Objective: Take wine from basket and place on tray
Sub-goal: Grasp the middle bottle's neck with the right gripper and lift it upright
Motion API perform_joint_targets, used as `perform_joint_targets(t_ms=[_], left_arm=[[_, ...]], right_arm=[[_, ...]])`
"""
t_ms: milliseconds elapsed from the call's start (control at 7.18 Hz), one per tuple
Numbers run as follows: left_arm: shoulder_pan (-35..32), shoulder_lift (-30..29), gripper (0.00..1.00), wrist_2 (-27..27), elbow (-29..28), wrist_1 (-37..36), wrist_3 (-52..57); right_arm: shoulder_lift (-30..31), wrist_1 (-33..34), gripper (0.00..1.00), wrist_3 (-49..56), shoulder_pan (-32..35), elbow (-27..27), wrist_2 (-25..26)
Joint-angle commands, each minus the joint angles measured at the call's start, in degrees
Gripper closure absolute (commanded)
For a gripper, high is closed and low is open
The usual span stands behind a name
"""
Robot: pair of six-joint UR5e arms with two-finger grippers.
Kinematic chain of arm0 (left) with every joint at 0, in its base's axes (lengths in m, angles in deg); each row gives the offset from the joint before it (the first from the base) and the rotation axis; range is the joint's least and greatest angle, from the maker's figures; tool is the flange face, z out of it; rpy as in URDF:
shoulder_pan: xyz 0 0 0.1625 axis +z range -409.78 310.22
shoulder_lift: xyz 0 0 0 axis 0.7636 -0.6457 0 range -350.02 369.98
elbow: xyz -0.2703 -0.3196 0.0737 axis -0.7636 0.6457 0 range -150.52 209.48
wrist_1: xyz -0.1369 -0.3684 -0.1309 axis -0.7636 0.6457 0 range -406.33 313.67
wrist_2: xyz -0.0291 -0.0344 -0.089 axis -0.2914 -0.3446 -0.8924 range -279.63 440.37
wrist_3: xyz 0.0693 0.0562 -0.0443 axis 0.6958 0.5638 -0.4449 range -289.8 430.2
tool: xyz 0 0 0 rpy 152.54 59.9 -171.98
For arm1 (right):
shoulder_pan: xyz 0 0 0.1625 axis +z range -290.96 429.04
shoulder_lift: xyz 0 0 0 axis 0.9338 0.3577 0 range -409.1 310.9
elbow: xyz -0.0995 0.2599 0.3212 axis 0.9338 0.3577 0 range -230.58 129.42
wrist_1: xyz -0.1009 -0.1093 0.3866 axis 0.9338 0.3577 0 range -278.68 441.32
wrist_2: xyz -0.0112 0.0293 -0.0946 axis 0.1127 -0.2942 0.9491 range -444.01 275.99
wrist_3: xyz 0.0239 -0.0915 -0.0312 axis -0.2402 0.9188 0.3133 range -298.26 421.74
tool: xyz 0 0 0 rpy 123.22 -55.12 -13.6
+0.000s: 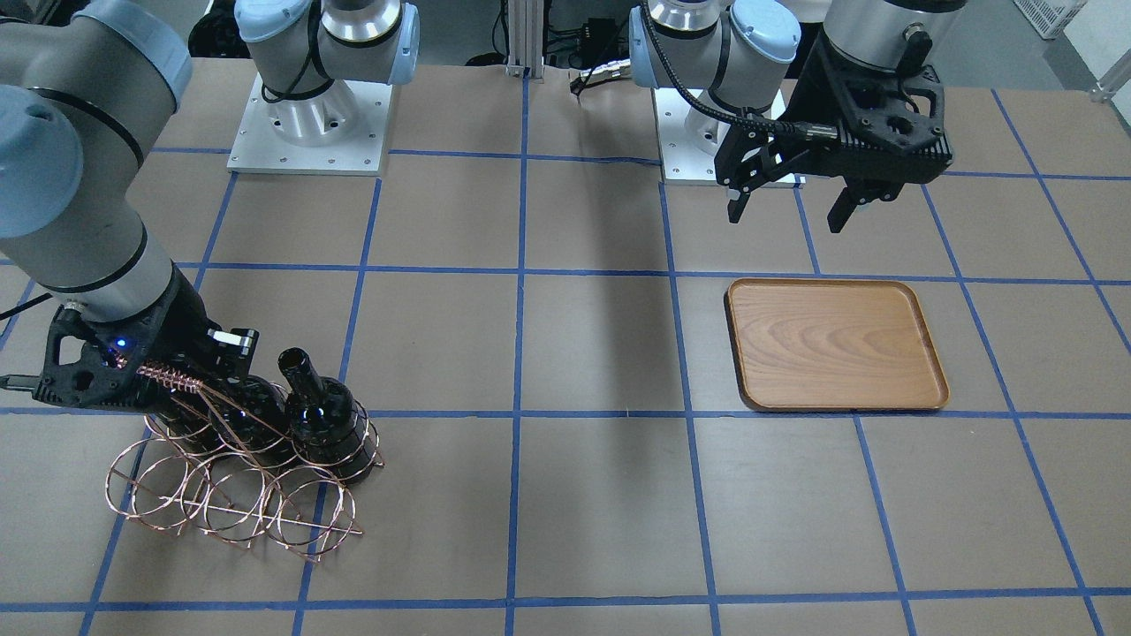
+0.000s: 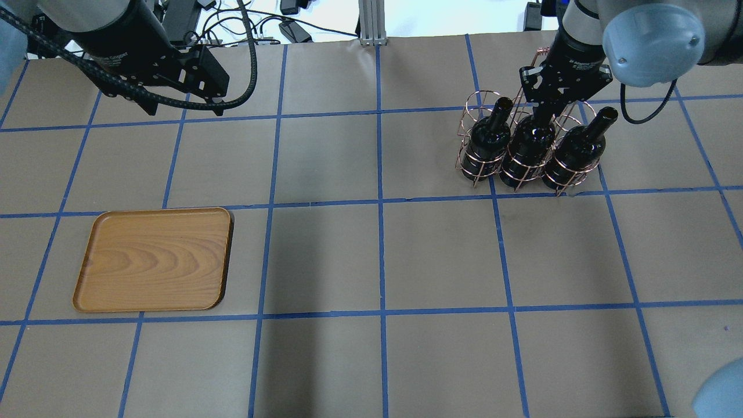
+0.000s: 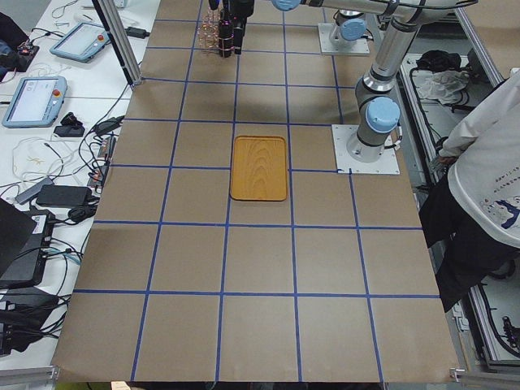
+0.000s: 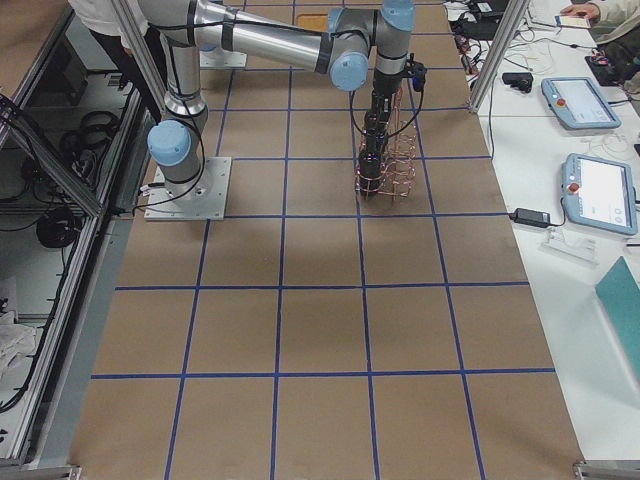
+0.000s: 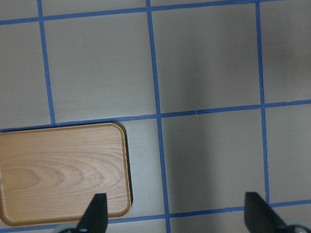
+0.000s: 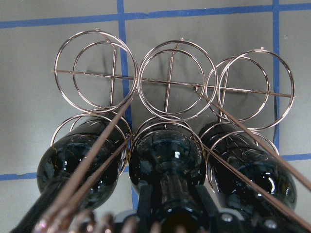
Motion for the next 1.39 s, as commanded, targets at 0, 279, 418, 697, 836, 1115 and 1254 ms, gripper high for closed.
perform_joint_targets(t_ms=[0, 279, 418, 697, 836, 1115, 1254], left_arm=[[0.0, -0.1, 0.0, 0.0, 0.0, 0.0, 0.0], [0.0, 0.0, 0.0, 0.0, 0.0, 0.0, 0.0], [0.0, -0.1, 0.0, 0.0, 0.0, 0.0, 0.0], [-0.1, -0.1, 0.0, 0.0, 0.0, 0.0, 0.0], [0.0, 0.0, 0.0, 0.0, 0.0, 0.0, 0.0], [0.0, -0.1, 0.0, 0.0, 0.0, 0.0, 0.0], [0.0, -0.1, 0.0, 0.0, 0.0, 0.0, 0.0]], right_arm=[[0.2, 0.3, 0.89, 1.0, 0.0, 0.3, 0.2], [1.2, -2.1, 0.89, 0.9, 0.0, 6.0, -0.5], [2.4, -9.8, 0.88, 0.5, 0.1, 11.6, -0.9], [10.3, -21.0, 0.89, -0.4, 1.2, 14.8, 0.0], [13.1, -25.0, 0.9, -1.8, 2.6, 14.7, 0.8], [15.7, -27.6, 0.9, -15.8, 12.6, 12.8, 0.5], [14.4, -23.7, 0.9, -23.4, 19.4, 10.5, 0.5]])
